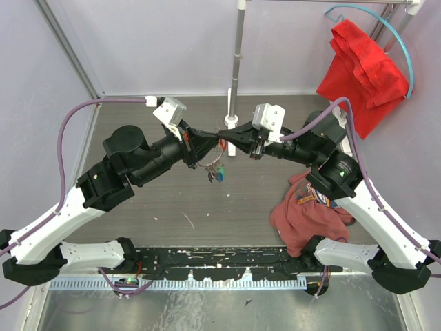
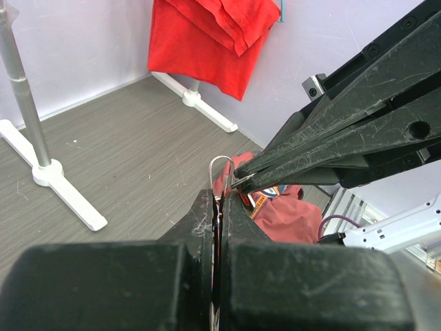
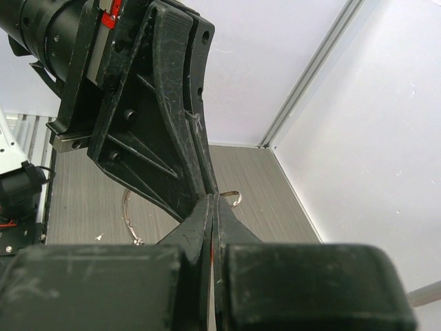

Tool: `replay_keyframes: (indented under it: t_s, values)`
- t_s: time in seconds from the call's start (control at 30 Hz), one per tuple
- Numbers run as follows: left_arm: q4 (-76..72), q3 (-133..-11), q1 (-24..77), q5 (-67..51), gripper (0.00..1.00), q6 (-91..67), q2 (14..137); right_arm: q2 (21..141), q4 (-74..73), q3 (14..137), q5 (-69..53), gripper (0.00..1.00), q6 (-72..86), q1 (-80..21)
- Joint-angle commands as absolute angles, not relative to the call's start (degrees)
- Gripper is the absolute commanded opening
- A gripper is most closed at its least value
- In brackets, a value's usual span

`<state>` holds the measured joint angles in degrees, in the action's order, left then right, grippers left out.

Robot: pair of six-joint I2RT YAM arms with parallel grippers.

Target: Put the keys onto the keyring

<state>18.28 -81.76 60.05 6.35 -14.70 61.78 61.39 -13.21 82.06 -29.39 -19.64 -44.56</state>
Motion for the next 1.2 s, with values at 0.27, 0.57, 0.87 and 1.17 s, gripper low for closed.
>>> replay_keyframes:
  t_s: [0.27, 0.57, 0.87, 1.17]
  values:
    - [15.3, -83.2, 60.2, 5.2, 0.00, -15.0, 61.3, 59.2, -9.4, 82.0, -25.4, 0.01, -21.0, -44.8]
    - [15.2, -83.0, 60.3, 4.9, 0.00, -15.1, 61.2, 58.3, -8.6, 81.4, -24.0, 0.01, -21.1, -44.8]
    - [15.3, -83.1, 60.2, 4.1, 0.00, -15.0, 61.3, 57.2, -6.4, 80.0, -22.6, 0.01, -20.3, -44.7]
    - [16.2, -83.5, 60.2, 2.5, 0.00, -13.8, 61.8, 57.6, -10.2, 82.6, -22.7, 0.01, -20.7, -44.8]
